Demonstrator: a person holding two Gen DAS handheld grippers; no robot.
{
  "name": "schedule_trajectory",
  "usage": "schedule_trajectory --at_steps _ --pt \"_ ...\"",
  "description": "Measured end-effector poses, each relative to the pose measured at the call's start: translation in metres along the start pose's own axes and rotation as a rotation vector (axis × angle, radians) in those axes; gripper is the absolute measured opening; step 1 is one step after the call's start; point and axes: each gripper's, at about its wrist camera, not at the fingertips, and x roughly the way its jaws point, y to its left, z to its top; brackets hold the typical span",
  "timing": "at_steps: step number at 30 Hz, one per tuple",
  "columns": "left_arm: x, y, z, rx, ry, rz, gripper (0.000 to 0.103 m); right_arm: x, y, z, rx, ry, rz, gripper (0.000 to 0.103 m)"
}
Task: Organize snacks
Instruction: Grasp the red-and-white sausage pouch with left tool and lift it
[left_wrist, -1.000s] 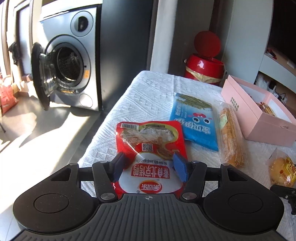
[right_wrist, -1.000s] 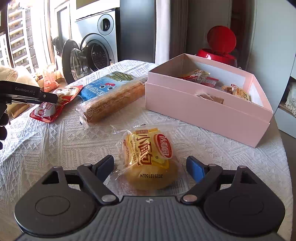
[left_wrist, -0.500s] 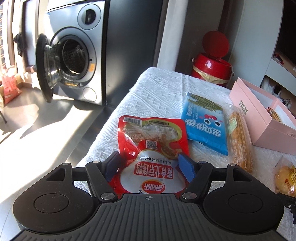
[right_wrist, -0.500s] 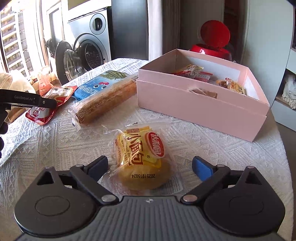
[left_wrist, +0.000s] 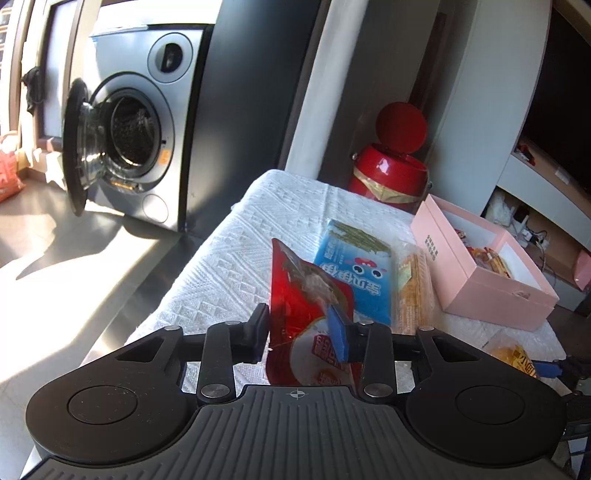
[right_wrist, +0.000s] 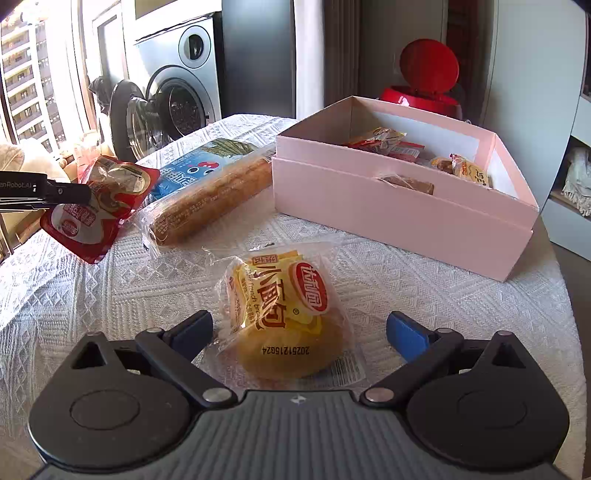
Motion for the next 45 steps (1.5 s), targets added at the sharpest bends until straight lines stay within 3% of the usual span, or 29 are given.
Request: schedule_trajectory --at_steps 2,10,16,18,22,26,28,32,37,45 --pt "-0.003 -0.006 0.003 0.008 0.0 -0.051 0.015 0.0 0.0 0.0 0.0 0.0 0.0 0.1" --pt "-0.003 -0.009 0.005 -0.002 0.004 -0.09 0.025 0.0 0.0 0.0 0.0 0.0 0.001 0.101" --pt "-0.016 -0.008 0.011 -0.069 -0.015 -0.295 0.028 0.001 0.0 0.0 0.0 0.0 0.0 0.101" --pt "-0.018 -0.021 0.01 -0.014 -0.02 -0.277 0.028 0.001 0.0 0.0 0.0 0.0 0.0 0.101" --pt "-0.017 -0.048 0.005 0.141 -0.045 -0.152 0.028 0.0 0.0 0.0 0.0 0.001 0.0 0.101" --pt "-0.015 -0.055 0.004 0.195 -0.045 -0.08 0.029 0.0 0.0 0.0 0.0 0.001 0.001 0.101" --pt "-0.014 -0.052 0.004 0.18 -0.044 -0.085 0.029 0.0 0.0 0.0 0.0 0.001 0.001 0.101" --pt "-0.015 -0.045 0.006 0.111 -0.055 -0.21 0.03 0.0 0.0 0.0 0.0 0.001 0.0 0.101" --pt "-0.002 -0.06 0.0 0.201 -0.021 -0.09 0.03 0.0 0.0 0.0 0.0 0.001 0.001 0.101" --pt "0.011 -0.06 -0.003 0.194 0.01 -0.086 0.031 0.0 0.0 0.0 0.0 0.001 0.001 0.101"
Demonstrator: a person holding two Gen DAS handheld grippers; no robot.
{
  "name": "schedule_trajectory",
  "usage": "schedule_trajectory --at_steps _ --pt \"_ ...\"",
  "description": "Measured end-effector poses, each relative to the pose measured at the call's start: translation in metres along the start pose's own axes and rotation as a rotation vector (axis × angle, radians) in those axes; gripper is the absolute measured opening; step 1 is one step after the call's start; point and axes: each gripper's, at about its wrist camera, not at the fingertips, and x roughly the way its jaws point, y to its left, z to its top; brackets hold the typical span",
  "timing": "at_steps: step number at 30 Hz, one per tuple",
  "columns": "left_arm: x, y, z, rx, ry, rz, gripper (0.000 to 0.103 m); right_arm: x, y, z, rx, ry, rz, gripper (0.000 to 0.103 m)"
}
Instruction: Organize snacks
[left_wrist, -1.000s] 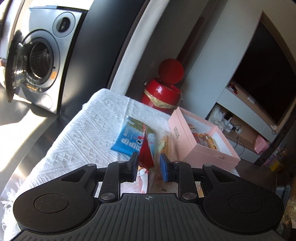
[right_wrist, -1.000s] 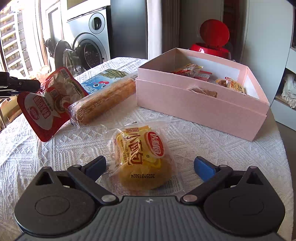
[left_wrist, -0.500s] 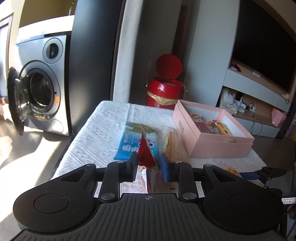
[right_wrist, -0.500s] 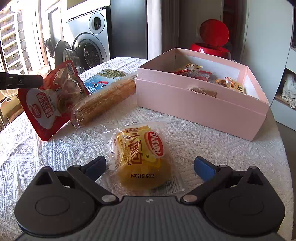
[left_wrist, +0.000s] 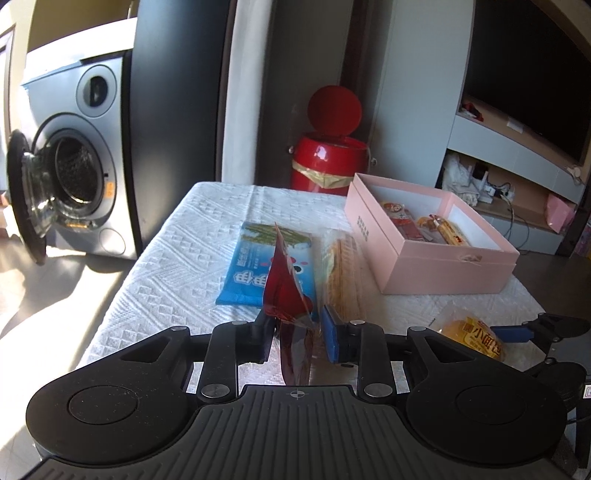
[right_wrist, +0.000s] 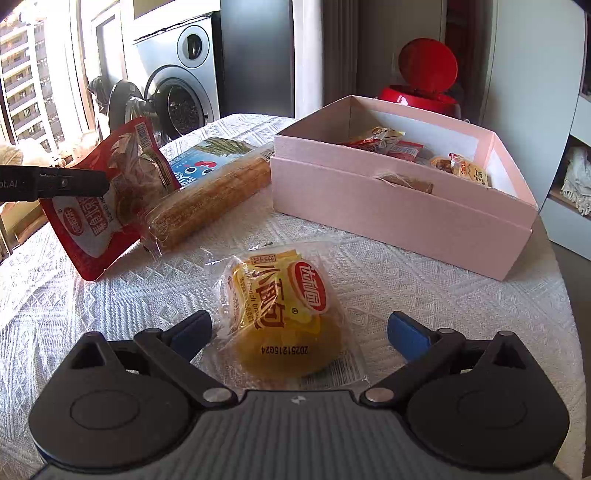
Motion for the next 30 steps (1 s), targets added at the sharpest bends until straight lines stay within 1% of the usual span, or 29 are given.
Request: schedule_trajectory --at_steps 4,6,8,10,14,18,21,23,27,30 --pt "0.017 0.002 0.0 0.004 0.043 0.04 0.032 0.0 0.0 0.0 0.0 0.0 0.0 0.102" --pt "0.023 0.002 -0.002 0.011 0.056 0.06 0.034 0.0 0.0 0.0 0.0 0.001 0.001 0.102" --pt "0.025 0.001 -0.003 0.035 0.055 0.068 0.033 0.0 0.0 0.0 0.0 0.001 0.001 0.102" --pt "0.024 -0.001 -0.004 0.079 0.043 0.077 0.033 0.0 0.0 0.0 0.0 0.001 0.001 0.103" --pt "0.027 0.0 -0.005 0.085 0.051 0.069 0.033 0.0 0.0 0.0 0.0 0.002 0.001 0.103" --pt "0.033 0.004 -0.006 0.047 0.061 0.059 0.034 0.0 0.0 0.0 0.0 0.002 0.001 0.103" --pt "0.039 0.011 -0.008 -0.007 0.082 0.017 0.034 0.0 0.0 0.0 0.0 0.002 0.001 0.103" --pt "0.04 0.015 -0.009 -0.027 0.081 -0.011 0.034 0.0 0.0 0.0 0.0 0.002 0.0 0.103" --pt "0.038 0.021 -0.012 -0.056 0.076 -0.026 0.03 0.0 0.0 -0.001 -0.002 0.004 0.0 0.103" --pt "0.033 0.026 -0.014 -0.11 0.067 -0.046 0.028 -0.001 0.0 -0.002 -0.003 0.006 0.001 0.103"
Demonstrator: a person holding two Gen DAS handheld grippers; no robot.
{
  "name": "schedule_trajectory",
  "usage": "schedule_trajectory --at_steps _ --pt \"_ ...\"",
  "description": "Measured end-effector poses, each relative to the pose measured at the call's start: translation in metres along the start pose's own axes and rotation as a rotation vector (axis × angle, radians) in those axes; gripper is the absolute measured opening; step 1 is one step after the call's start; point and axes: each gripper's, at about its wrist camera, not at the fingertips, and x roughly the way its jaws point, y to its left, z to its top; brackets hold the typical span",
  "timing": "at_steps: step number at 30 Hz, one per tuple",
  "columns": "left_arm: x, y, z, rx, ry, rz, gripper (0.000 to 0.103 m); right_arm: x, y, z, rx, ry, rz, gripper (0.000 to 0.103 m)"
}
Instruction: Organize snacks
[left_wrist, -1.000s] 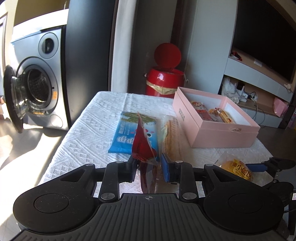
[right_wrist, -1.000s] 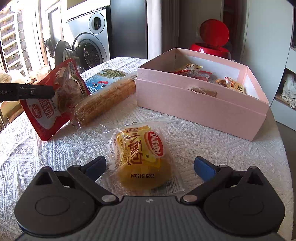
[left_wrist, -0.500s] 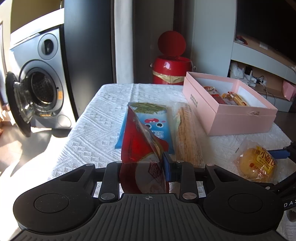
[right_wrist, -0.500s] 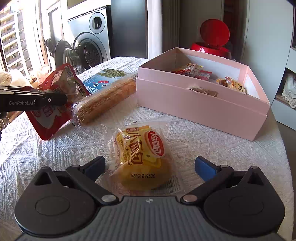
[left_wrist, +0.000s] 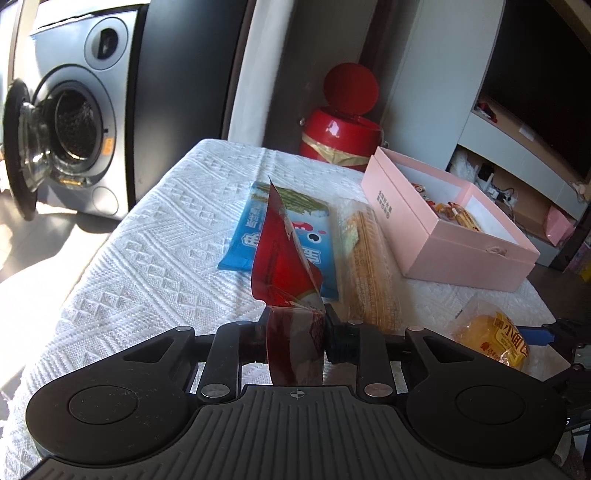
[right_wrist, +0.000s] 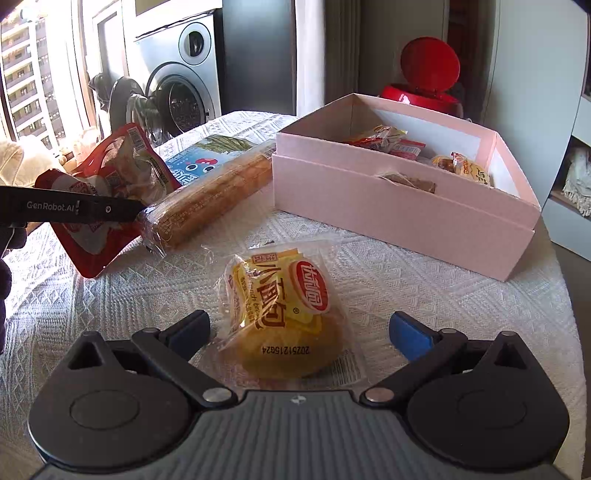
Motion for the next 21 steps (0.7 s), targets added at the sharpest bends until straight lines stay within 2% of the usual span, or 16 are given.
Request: schedule_trajectory --at_steps 3,8,12,14,17,20,21 --pt "-0.014 0.001 -0.002 -0.019 -0.028 -0.012 0.028 0.0 -0.001 0.001 0.002 0.0 0.002 0.103" --pt "-0.044 -0.003 -0.003 -0.032 -0.058 -0.083 0.027 -0.001 -0.001 0.0 0.003 -0.001 0.003 0.103" --pt "-0.052 -0.011 -0.01 -0.086 0.01 -0.228 0.027 0.0 -0.001 0.0 0.003 0.0 0.003 0.103" --pt "-0.05 -0.018 -0.021 -0.093 0.049 -0.258 0.027 -0.001 -0.001 0.0 0.003 -0.001 0.003 0.103" --pt "-0.041 -0.021 -0.035 -0.079 0.094 -0.24 0.029 0.0 -0.001 0.0 0.003 0.0 0.003 0.103" --pt "-0.042 -0.02 -0.039 -0.016 0.088 -0.122 0.038 0.0 -0.001 0.0 0.003 0.0 0.003 0.103" --pt "-0.044 -0.018 -0.038 -0.014 0.085 -0.107 0.04 0.0 -0.001 0.0 0.003 0.0 0.003 0.103"
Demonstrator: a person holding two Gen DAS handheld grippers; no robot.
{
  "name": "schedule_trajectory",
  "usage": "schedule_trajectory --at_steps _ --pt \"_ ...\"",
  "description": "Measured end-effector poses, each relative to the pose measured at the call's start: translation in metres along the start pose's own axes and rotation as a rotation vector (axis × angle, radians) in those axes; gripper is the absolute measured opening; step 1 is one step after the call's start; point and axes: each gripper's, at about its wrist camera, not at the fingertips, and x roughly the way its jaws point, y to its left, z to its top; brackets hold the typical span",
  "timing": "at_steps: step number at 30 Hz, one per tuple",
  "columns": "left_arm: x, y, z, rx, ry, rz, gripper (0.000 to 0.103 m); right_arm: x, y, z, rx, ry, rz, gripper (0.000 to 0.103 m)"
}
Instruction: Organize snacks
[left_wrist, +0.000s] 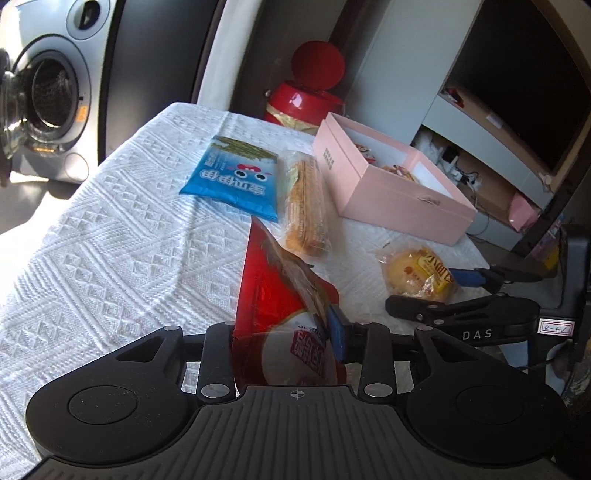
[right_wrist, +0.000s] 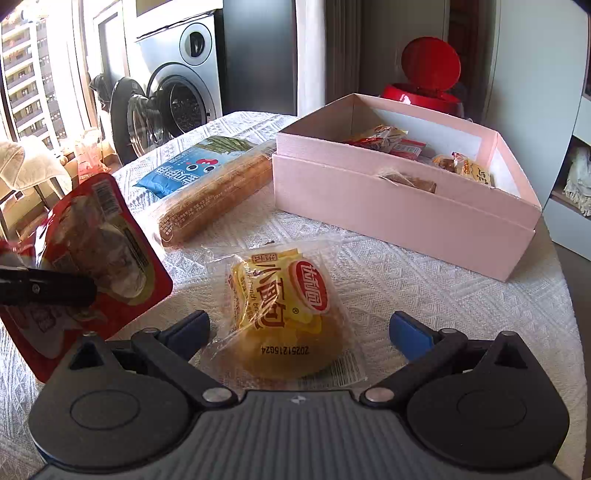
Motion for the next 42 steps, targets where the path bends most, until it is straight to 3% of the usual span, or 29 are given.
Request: schedule_trajectory --at_steps 10,13,15,21,24,28,31,33,35,37,40,42 --pt "-0.047 0.029 0.023 -0.038 -0.211 0.193 0.04 0.0 0.0 0.0 0.001 0.001 0.0 0.103" --pt "-0.053 0.031 0.031 -0.043 -0.241 0.21 0.04 0.0 0.0 0.0 0.0 0.001 0.0 0.103" --pt "-0.055 0.031 0.033 -0.032 -0.242 0.229 0.04 -0.001 -0.001 -0.001 0.0 0.002 0.001 0.103" --pt "-0.044 0.035 0.014 -0.036 -0.15 0.215 0.04 -0.005 0.0 -0.003 -0.013 0.006 0.011 0.103" --pt "-0.041 0.027 0.009 -0.037 -0.123 0.167 0.04 -0.011 0.005 -0.002 -0.044 0.016 0.015 0.102" --pt "-0.016 -0.009 0.012 -0.007 -0.032 0.002 0.04 -0.034 0.001 0.0 -0.043 -0.035 0.017 0.102" --pt "0.016 -0.037 0.018 -0.044 0.06 -0.131 0.04 -0.053 -0.011 0.0 -0.024 -0.071 -0.02 0.102" --pt "0.033 -0.057 0.024 -0.061 0.083 -0.167 0.04 -0.06 -0.026 -0.002 0.017 -0.075 -0.059 0.102" --pt "0.046 -0.079 0.031 -0.025 0.065 -0.164 0.04 -0.064 -0.041 -0.006 0.06 -0.075 -0.103 0.102" --pt "0.058 -0.103 0.036 0.043 0.042 -0.106 0.04 -0.067 -0.055 -0.012 0.105 -0.073 -0.14 0.102" --pt "0.075 -0.141 0.029 0.239 0.039 0.004 0.042 -0.066 -0.074 -0.022 0.187 -0.07 -0.171 0.102" --pt "0.076 -0.152 0.019 0.349 -0.004 0.049 0.05 -0.062 -0.083 -0.028 0.238 -0.071 -0.198 0.102"
